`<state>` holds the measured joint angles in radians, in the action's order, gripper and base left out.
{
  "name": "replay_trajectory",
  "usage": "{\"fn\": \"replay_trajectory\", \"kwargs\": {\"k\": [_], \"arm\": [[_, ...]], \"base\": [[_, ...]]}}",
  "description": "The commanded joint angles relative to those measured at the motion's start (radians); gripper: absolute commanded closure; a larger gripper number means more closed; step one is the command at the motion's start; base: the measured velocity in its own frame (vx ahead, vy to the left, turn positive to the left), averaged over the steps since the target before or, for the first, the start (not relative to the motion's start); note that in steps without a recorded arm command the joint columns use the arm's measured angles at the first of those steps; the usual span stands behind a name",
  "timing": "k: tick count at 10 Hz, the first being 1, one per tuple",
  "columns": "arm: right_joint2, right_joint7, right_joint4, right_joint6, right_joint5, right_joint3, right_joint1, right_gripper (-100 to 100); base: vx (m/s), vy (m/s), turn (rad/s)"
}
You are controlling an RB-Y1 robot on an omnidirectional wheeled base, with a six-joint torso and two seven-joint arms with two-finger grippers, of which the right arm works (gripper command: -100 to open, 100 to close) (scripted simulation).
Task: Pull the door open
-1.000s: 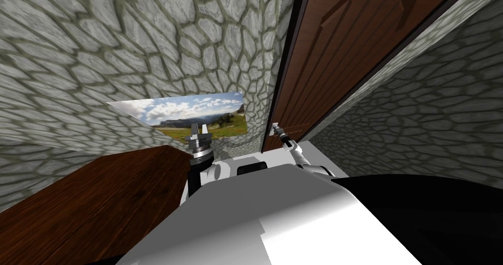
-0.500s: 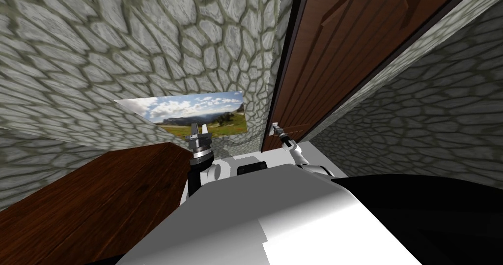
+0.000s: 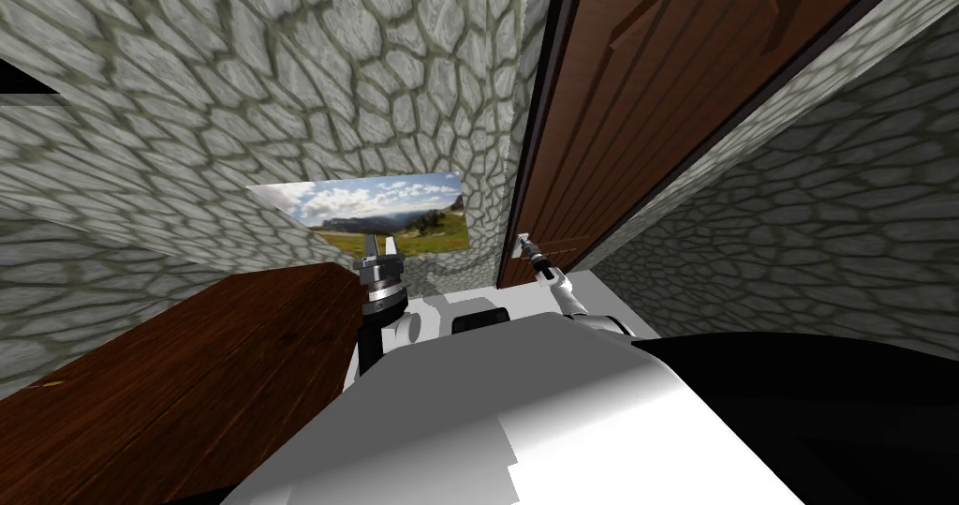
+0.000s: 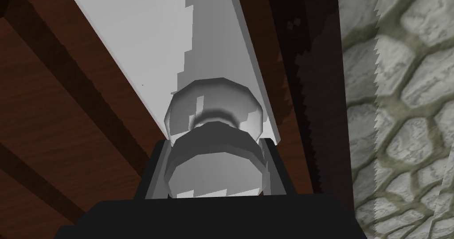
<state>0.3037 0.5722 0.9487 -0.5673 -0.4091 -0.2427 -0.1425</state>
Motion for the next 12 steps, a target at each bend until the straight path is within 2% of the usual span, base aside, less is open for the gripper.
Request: {"fn": "replay_trajectory", "kwargs": {"k": [1,3,4,6,7,9,10,11,12], "arm": [[-0.001,-0.032,0.002,0.000,0.017,0.003,0.000,100],[-0.008,-0.094,0.011,0.008,0.071,0.017,0.001,100],[-0.008,-0.102,0.011,0.008,0.071,0.017,0.001,100],[-0.015,-0.166,0.020,0.016,0.131,0.033,0.001,100],[-0.015,-0.178,0.020,0.016,0.131,0.033,0.001,100],[-0.022,-0.241,0.030,0.024,0.194,0.049,0.002,100],[-0.022,-0.255,0.030,0.024,0.194,0.049,0.002,100],[-0.026,-0.292,0.035,0.029,0.229,0.058,0.003,100],[-0.026,-0.296,0.035,0.029,0.229,0.058,0.003,100]], "base": [[-0.059,-0.049,0.037],[-0.065,-0.057,0.064],[-0.054,-0.044,0.042],[-0.065,-0.049,0.071],[-0.055,-0.051,0.044],[-0.069,-0.065,0.079],[-0.076,-0.056,0.049],[-0.059,-0.040,0.060],[-0.050,-0.029,0.030]]}}
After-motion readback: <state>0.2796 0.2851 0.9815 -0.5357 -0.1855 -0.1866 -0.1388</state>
